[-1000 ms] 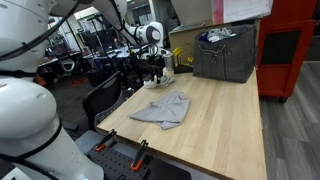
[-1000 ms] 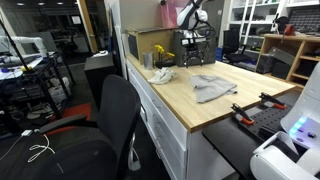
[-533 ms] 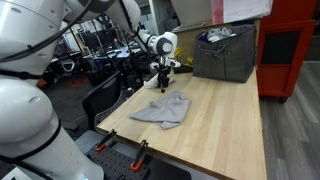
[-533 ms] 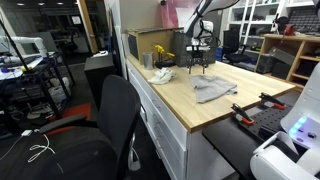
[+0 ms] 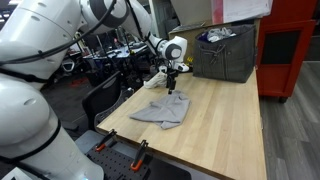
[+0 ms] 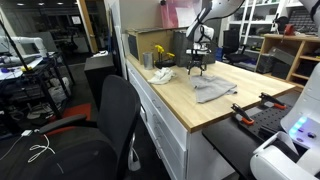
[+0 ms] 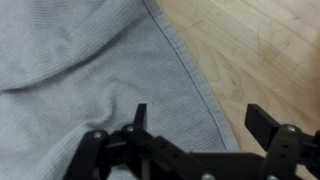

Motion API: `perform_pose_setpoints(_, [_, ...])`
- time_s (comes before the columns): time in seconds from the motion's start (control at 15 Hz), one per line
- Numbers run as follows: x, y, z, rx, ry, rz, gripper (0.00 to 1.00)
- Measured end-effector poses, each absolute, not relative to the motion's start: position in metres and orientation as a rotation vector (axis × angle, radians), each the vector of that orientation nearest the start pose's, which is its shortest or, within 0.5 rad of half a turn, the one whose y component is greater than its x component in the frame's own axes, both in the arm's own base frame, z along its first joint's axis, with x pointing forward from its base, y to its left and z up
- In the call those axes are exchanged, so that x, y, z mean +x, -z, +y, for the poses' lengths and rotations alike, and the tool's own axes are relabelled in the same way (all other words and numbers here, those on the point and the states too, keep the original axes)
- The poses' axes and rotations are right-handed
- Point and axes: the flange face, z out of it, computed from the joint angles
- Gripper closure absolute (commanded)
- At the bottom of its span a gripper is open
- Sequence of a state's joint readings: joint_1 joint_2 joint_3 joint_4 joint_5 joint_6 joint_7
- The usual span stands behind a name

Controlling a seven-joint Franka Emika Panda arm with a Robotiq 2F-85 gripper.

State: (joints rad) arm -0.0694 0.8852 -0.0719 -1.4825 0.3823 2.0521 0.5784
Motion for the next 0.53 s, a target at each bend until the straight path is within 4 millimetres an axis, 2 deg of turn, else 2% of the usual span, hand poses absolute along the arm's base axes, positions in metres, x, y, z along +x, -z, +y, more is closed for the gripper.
perform_pose_setpoints(0.33, [0.688, -0.093, -0.067, -2.616, -0.48, 1.337, 0.66])
perform_pose_setpoints(0.53, [0.695, -0.096, -0.06, -2.631, -0.459, 1.332, 0.87])
